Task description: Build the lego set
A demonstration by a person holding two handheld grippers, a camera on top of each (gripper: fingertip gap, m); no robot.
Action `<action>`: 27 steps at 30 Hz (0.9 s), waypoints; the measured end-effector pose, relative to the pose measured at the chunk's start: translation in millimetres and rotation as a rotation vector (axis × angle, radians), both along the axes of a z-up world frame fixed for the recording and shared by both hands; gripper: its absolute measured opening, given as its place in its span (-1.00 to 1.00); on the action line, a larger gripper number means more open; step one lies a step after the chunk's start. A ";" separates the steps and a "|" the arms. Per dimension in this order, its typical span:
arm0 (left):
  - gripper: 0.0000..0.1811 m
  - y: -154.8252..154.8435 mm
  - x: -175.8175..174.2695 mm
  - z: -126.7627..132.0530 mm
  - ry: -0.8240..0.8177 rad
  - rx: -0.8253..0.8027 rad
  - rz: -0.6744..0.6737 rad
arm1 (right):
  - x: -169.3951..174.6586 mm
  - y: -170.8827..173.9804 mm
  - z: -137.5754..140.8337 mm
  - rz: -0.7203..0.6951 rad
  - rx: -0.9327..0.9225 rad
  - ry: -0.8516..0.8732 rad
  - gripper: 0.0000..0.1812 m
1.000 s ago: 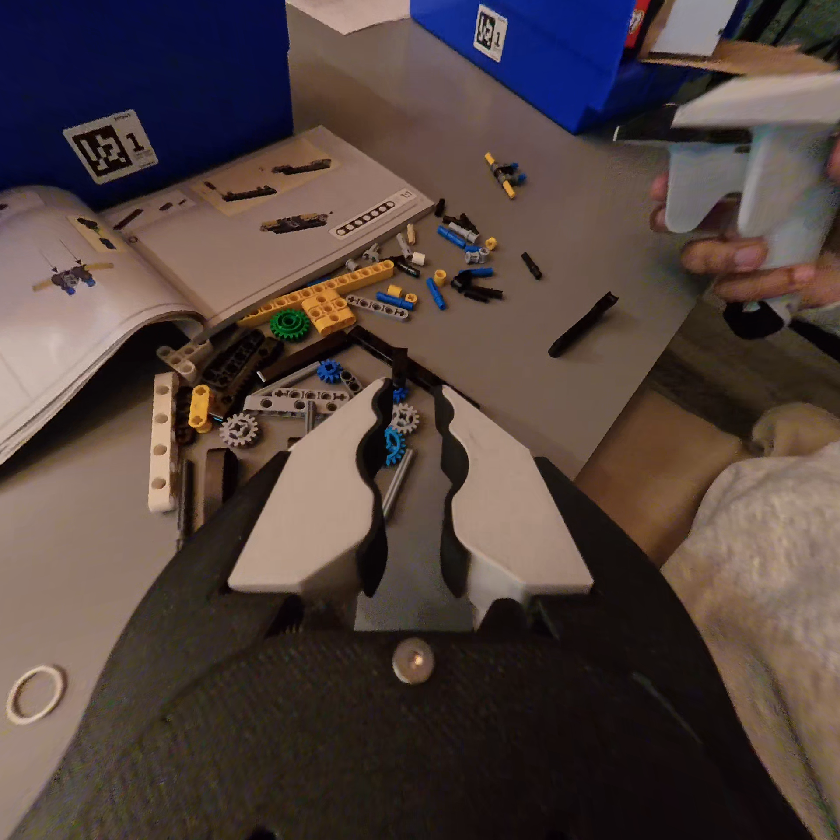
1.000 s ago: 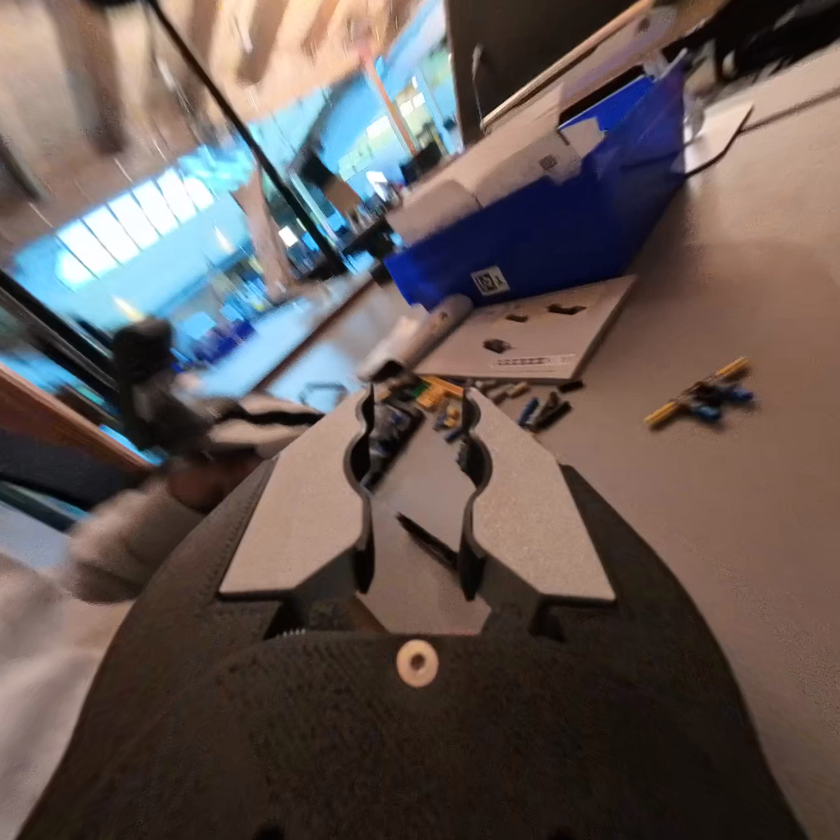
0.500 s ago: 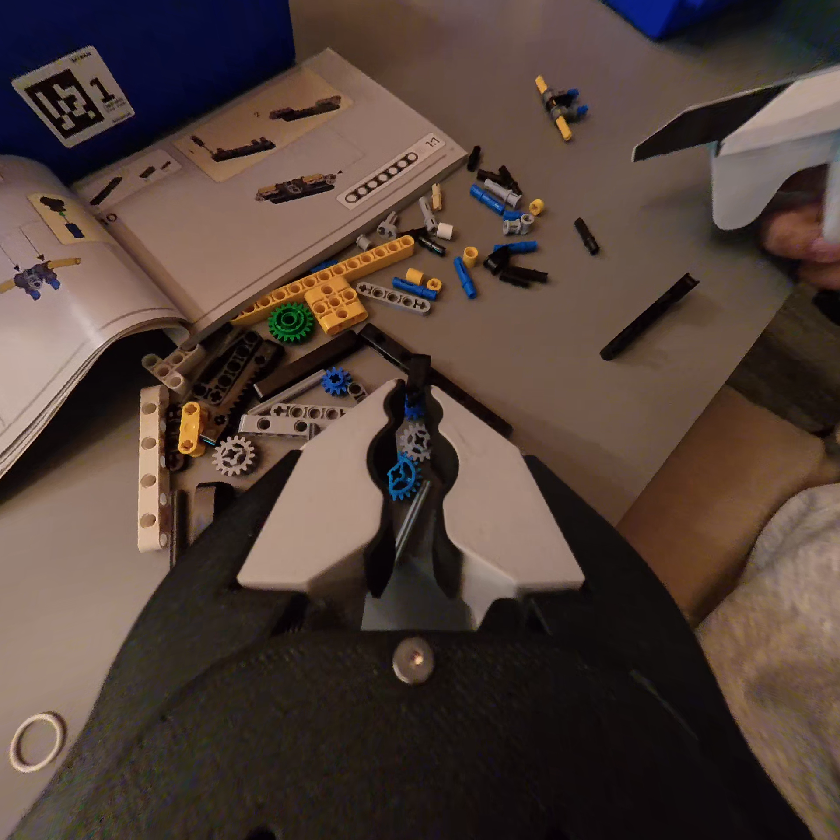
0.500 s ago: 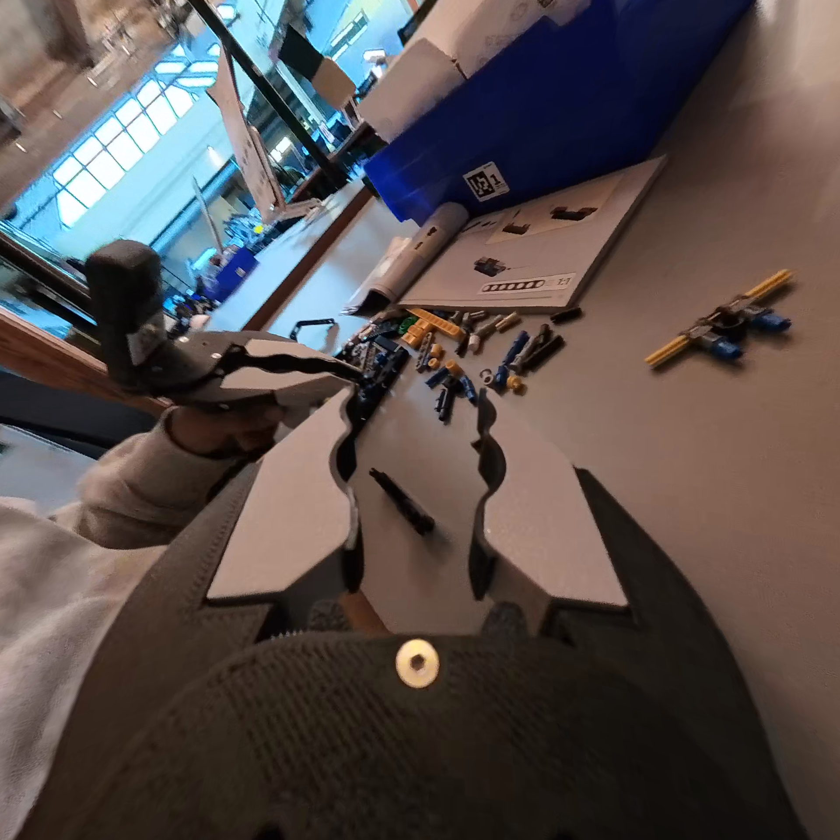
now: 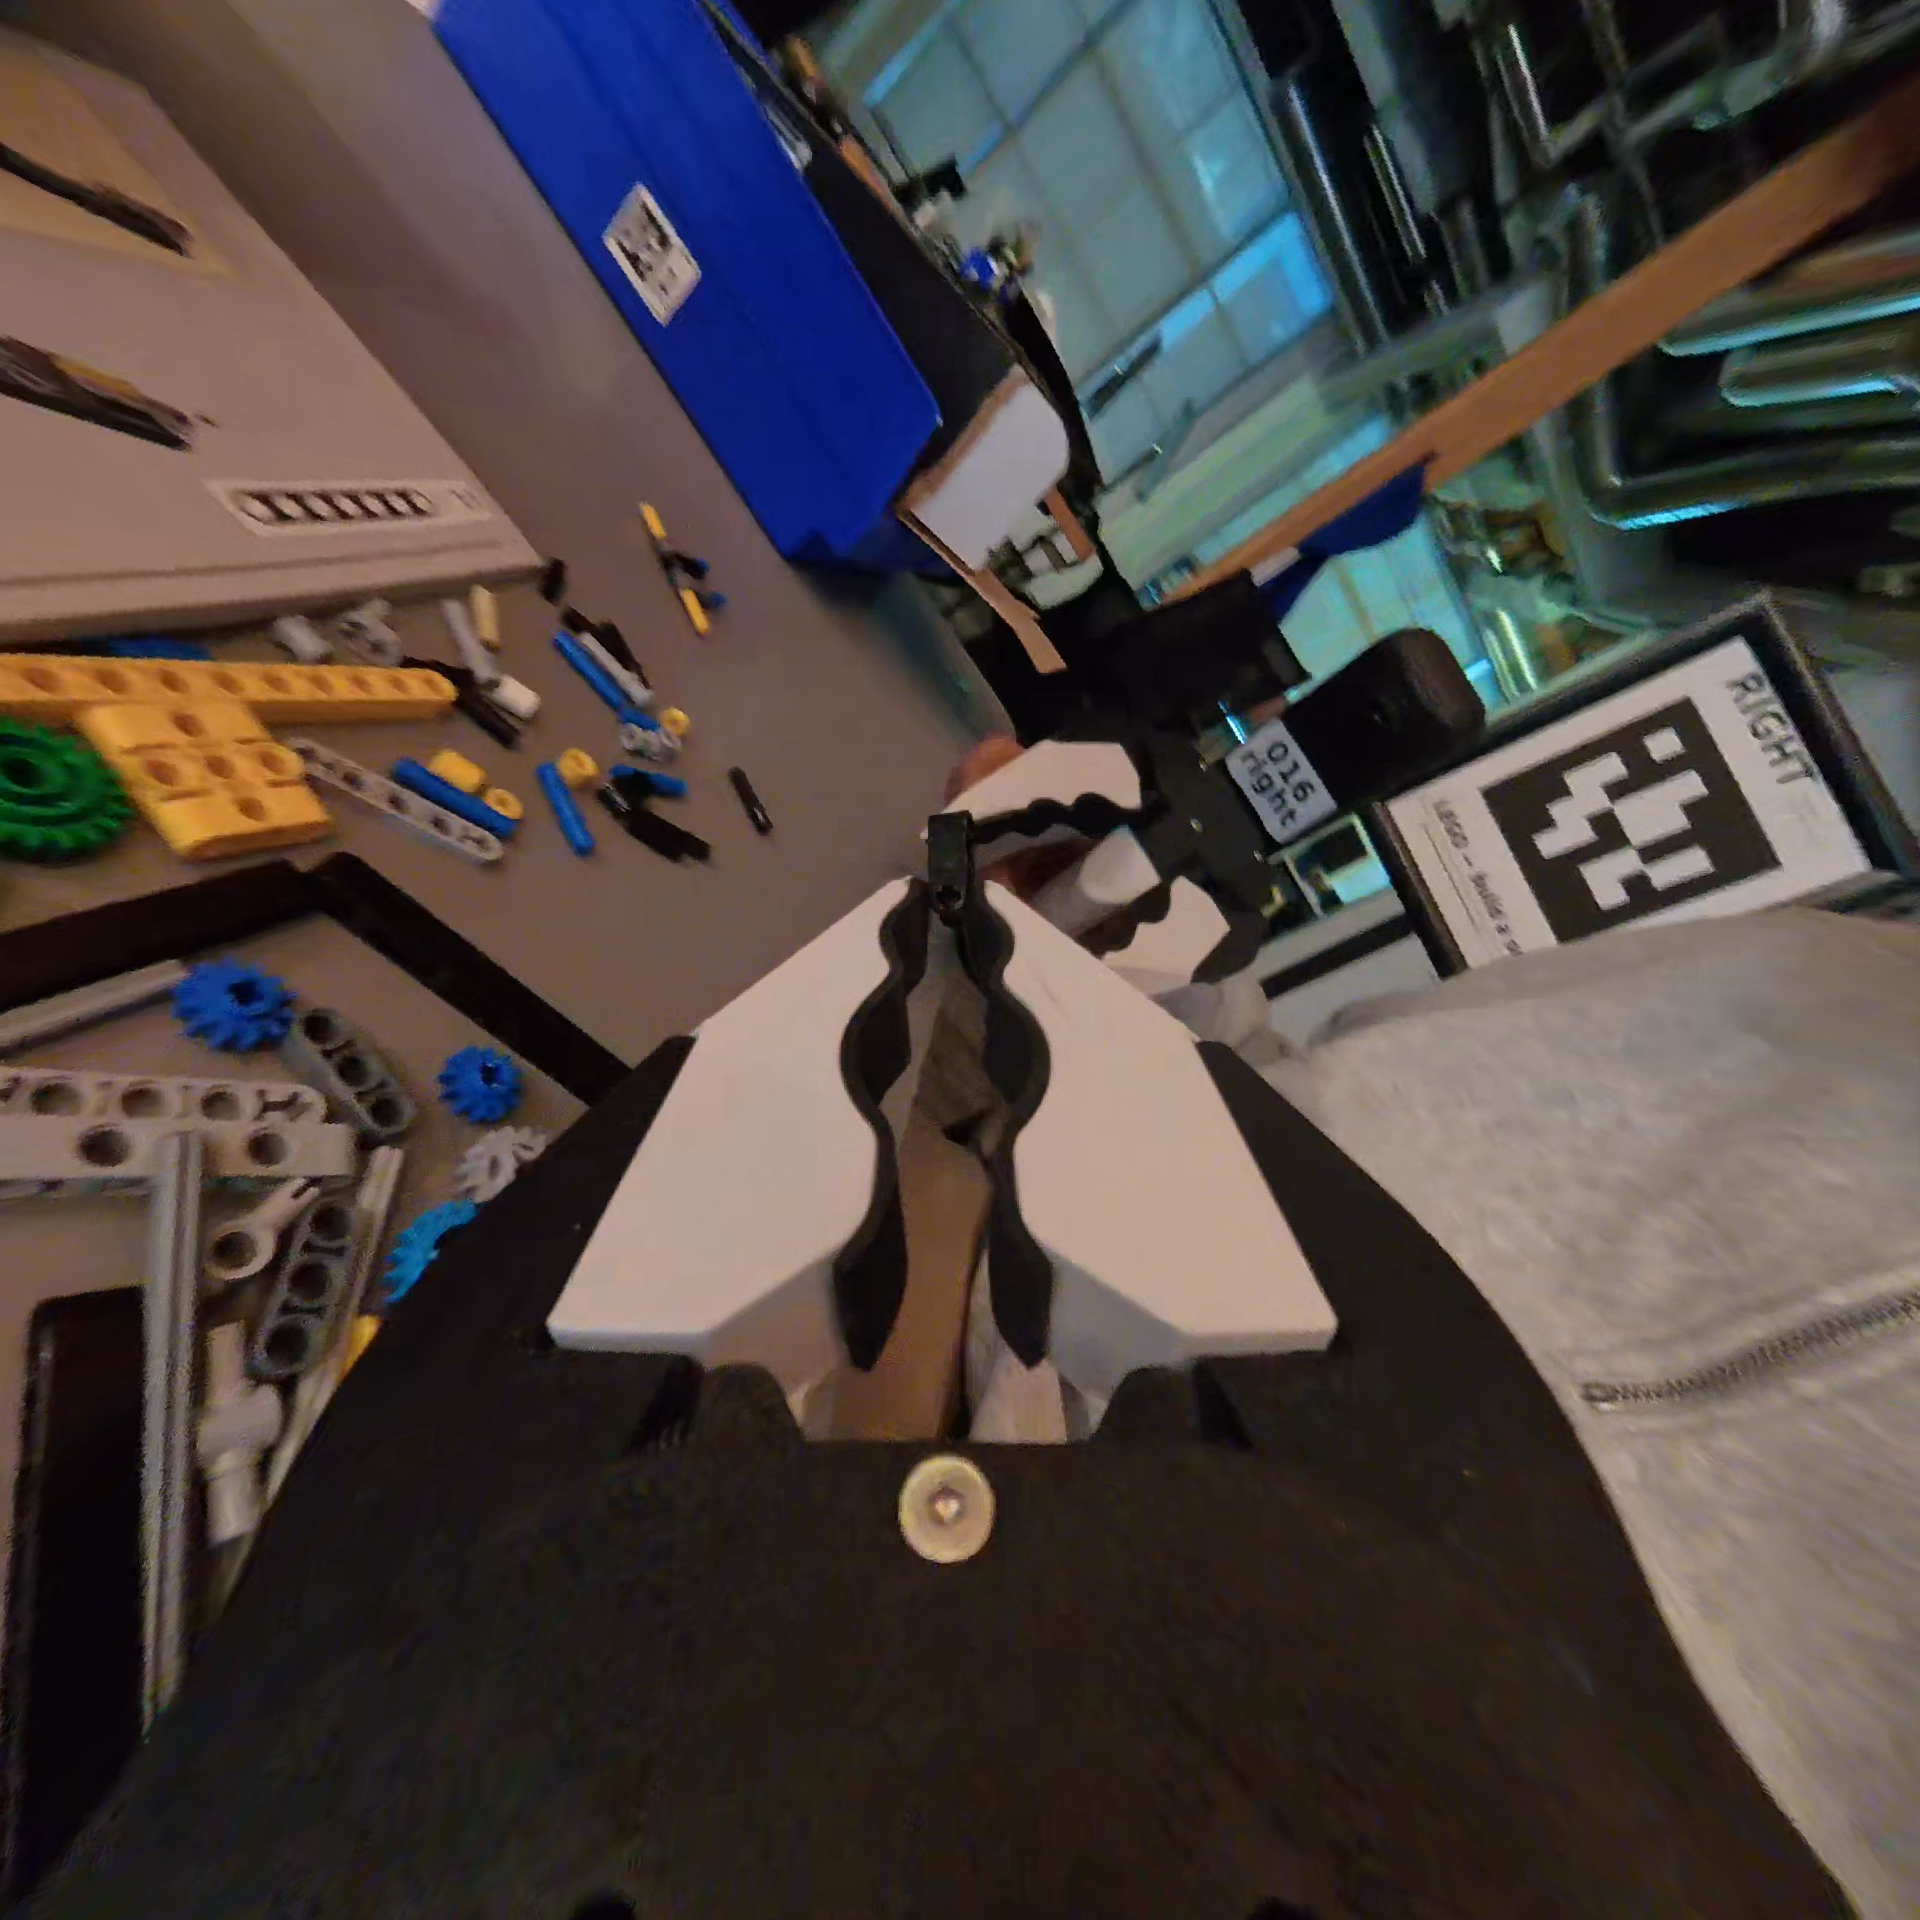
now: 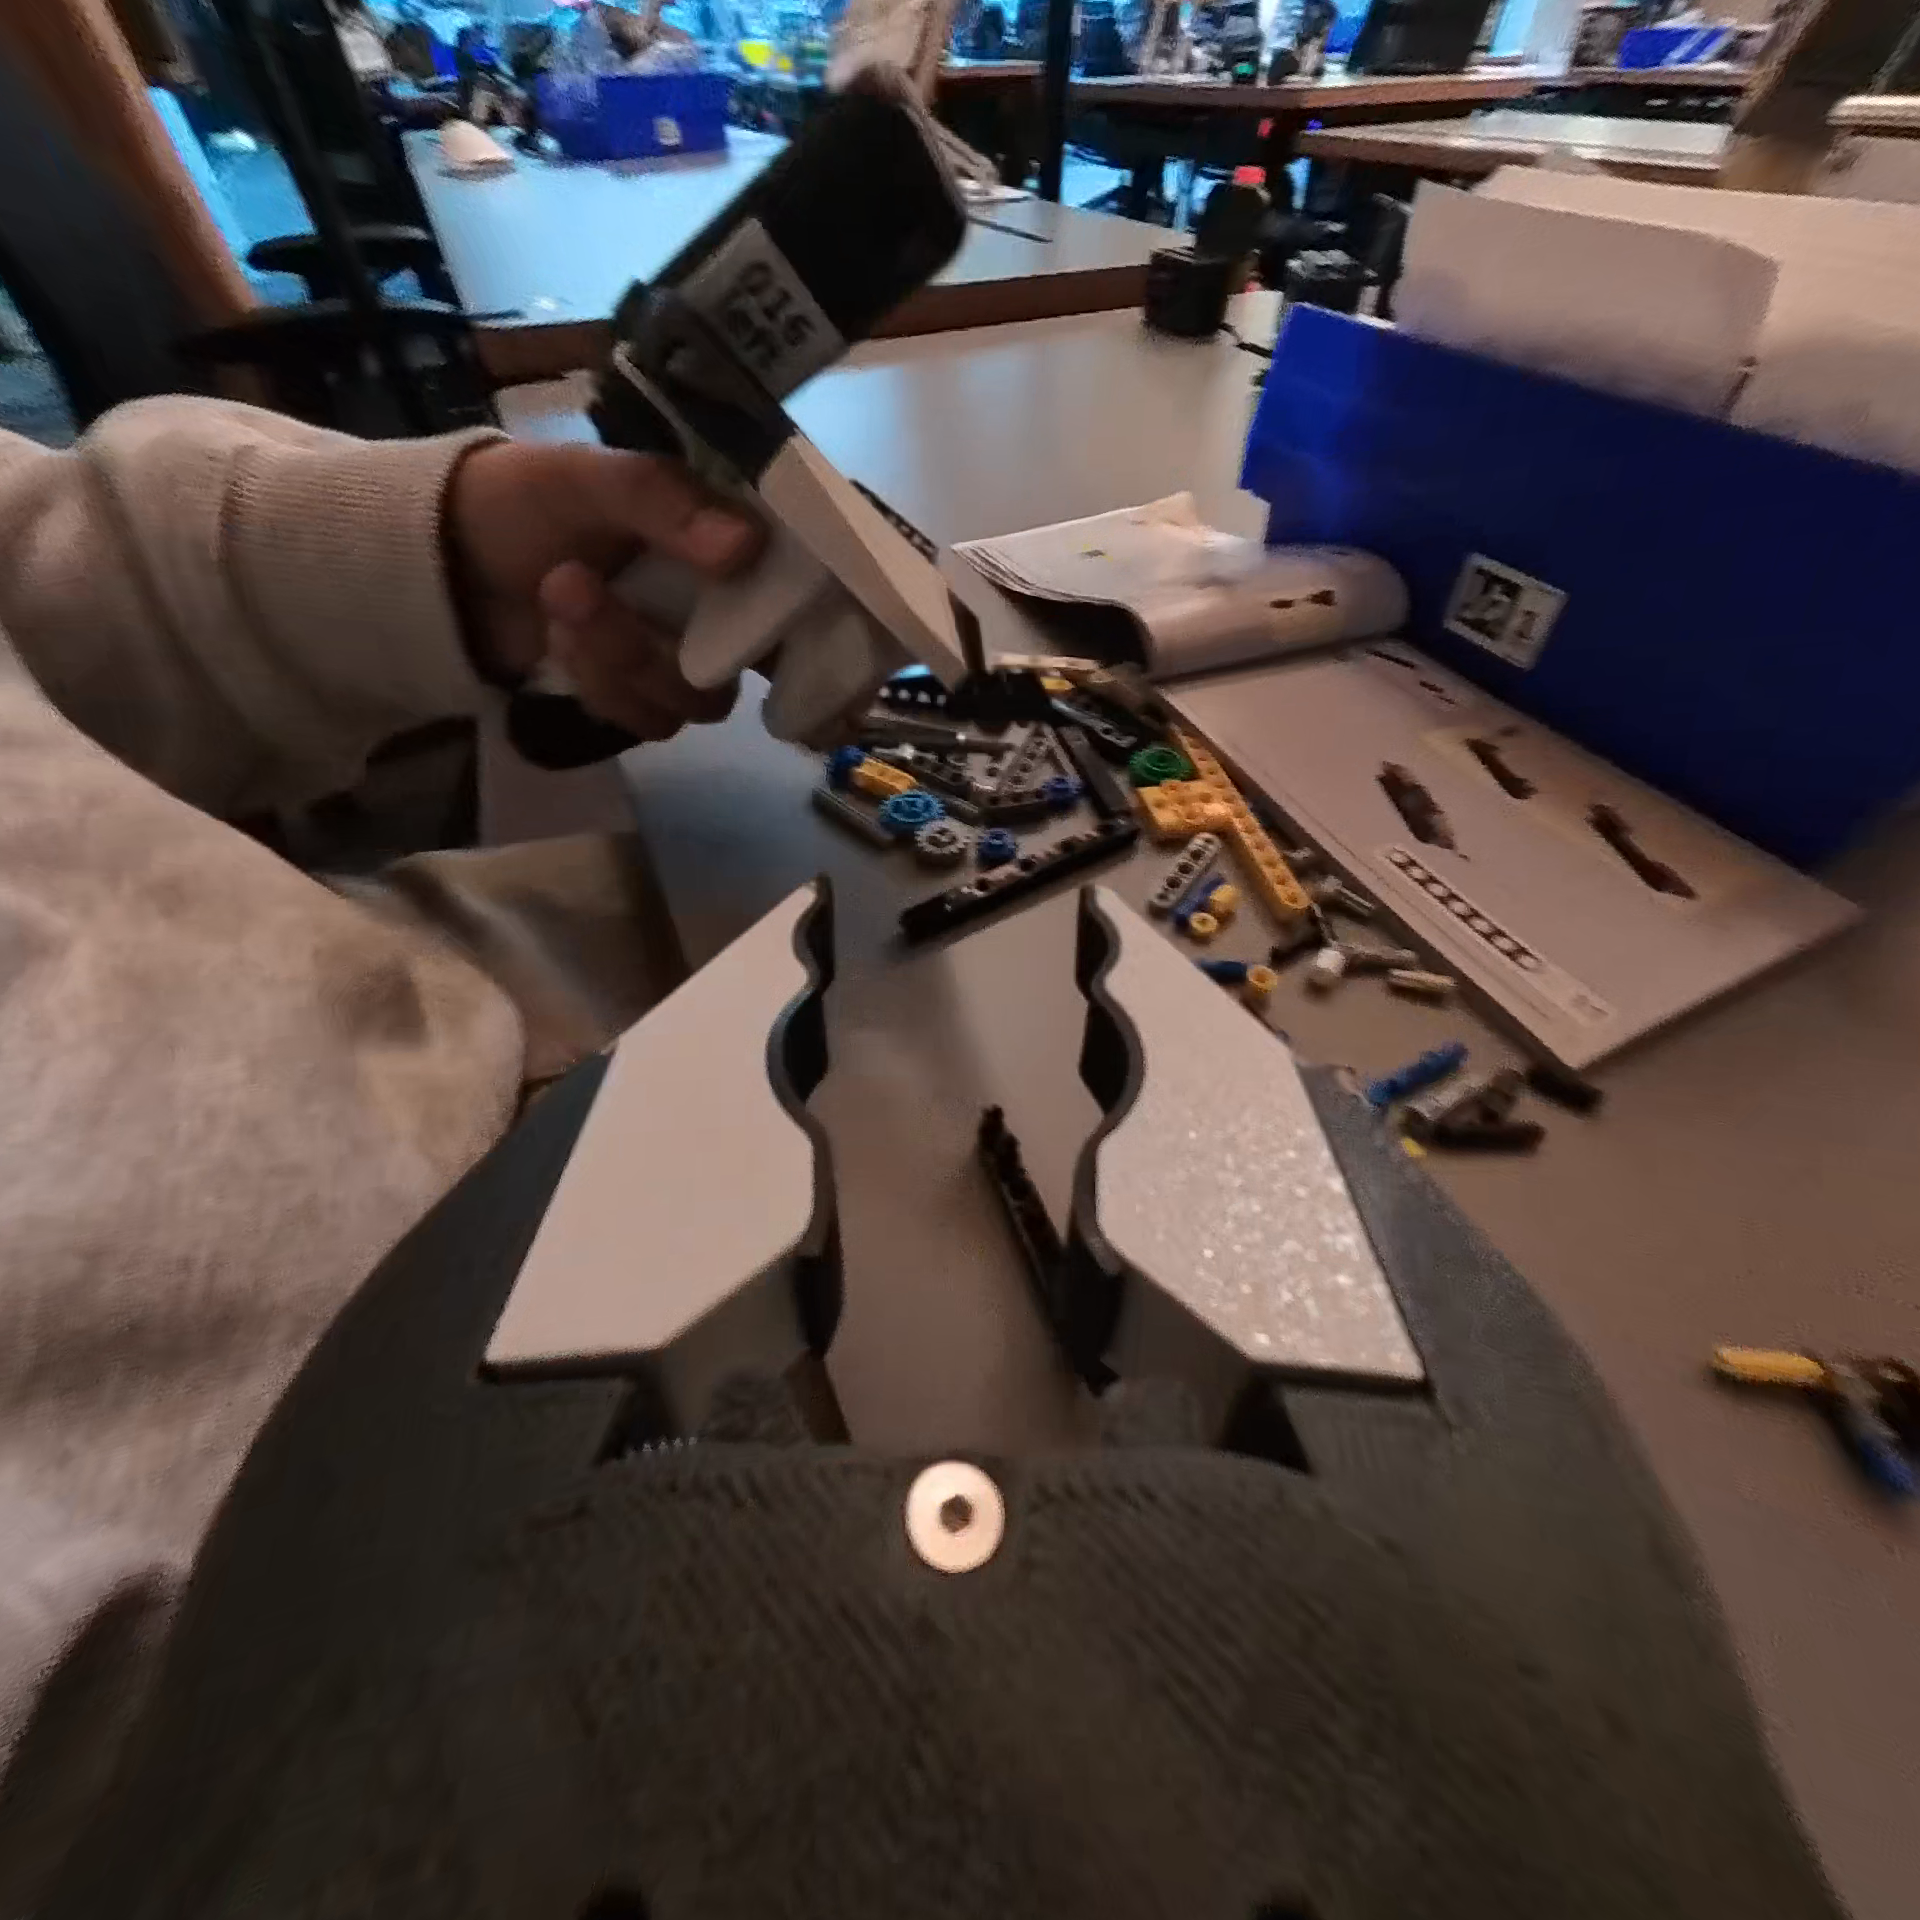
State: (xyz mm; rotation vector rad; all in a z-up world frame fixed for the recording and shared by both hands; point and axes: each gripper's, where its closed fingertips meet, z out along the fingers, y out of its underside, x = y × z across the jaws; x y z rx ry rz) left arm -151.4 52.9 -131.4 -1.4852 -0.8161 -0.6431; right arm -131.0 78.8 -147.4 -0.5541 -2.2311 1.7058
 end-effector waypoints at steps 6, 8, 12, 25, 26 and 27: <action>-0.96 9.2 30.5 0.0 -0.005 0.034 -0.192 | 4.1 -9.1 14.2 0.078 -0.040 0.065 -0.55; -0.95 10.8 38.1 5.5 -0.033 0.092 -0.234 | 7.9 -9.9 18.6 0.092 -0.050 0.130 -0.71; -0.95 12.6 48.4 5.3 -0.069 0.127 -0.291 | 19.8 -9.3 27.6 0.151 -0.133 0.136 -0.81; -0.94 17.0 61.8 7.2 -0.072 0.155 -0.357 | 40.7 -12.8 20.4 0.271 -0.116 0.053 -0.93; -0.94 18.0 60.5 5.7 -0.037 0.135 -0.339 | 40.3 -11.0 19.5 0.269 -0.106 0.047 -0.94; -0.90 18.9 59.0 4.3 0.021 0.107 -0.317 | 40.2 -8.0 19.2 0.265 -0.099 0.039 -0.94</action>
